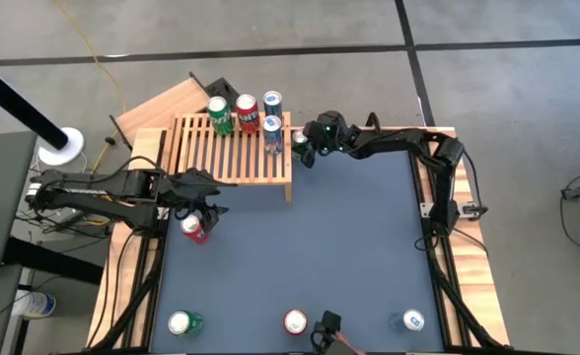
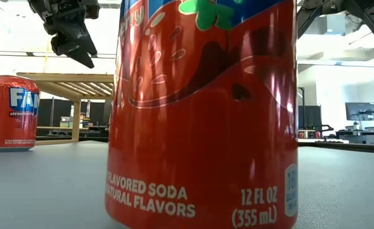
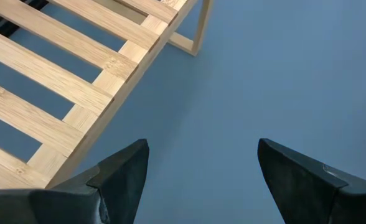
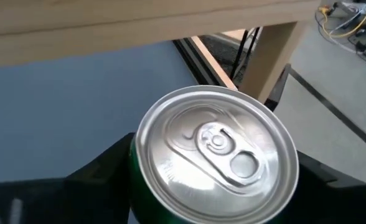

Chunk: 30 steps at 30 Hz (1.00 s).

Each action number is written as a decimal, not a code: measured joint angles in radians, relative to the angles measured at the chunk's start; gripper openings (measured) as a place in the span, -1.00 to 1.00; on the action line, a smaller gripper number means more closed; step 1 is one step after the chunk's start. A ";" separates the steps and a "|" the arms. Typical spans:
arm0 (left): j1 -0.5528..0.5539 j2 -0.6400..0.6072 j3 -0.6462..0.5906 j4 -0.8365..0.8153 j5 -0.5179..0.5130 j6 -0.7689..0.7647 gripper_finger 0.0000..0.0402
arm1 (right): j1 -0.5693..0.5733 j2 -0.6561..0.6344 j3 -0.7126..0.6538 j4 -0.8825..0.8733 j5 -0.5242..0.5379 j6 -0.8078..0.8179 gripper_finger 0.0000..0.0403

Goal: Place canned beverage on shelf
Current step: Move the top green soda can to the center of the table

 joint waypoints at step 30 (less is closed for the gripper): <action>-0.046 0.000 0.000 0.002 -0.016 0.041 0.43 | 0.571 -0.457 -0.072 -0.618 0.110 0.097 0.35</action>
